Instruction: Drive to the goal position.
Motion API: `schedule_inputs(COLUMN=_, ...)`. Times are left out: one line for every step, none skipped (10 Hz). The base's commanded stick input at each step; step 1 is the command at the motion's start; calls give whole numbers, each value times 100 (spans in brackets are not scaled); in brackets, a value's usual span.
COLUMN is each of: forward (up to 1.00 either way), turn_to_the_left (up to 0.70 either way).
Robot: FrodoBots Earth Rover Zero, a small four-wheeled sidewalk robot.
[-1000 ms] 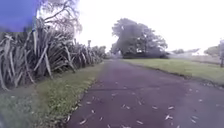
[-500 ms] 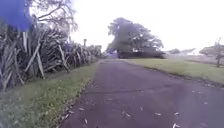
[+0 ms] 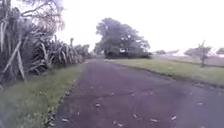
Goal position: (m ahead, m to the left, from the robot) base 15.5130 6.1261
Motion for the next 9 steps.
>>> schedule_inputs(forward=70, turn_to_the_left=0)
schedule_inputs(forward=70, turn_to_the_left=0)
schedule_inputs(forward=70, turn_to_the_left=0)
schedule_inputs(forward=70, turn_to_the_left=0)
schedule_inputs(forward=74, turn_to_the_left=0)
schedule_inputs(forward=84, turn_to_the_left=0)
schedule_inputs(forward=85, turn_to_the_left=0)
schedule_inputs(forward=85, turn_to_the_left=0)
schedule_inputs(forward=85, turn_to_the_left=0)
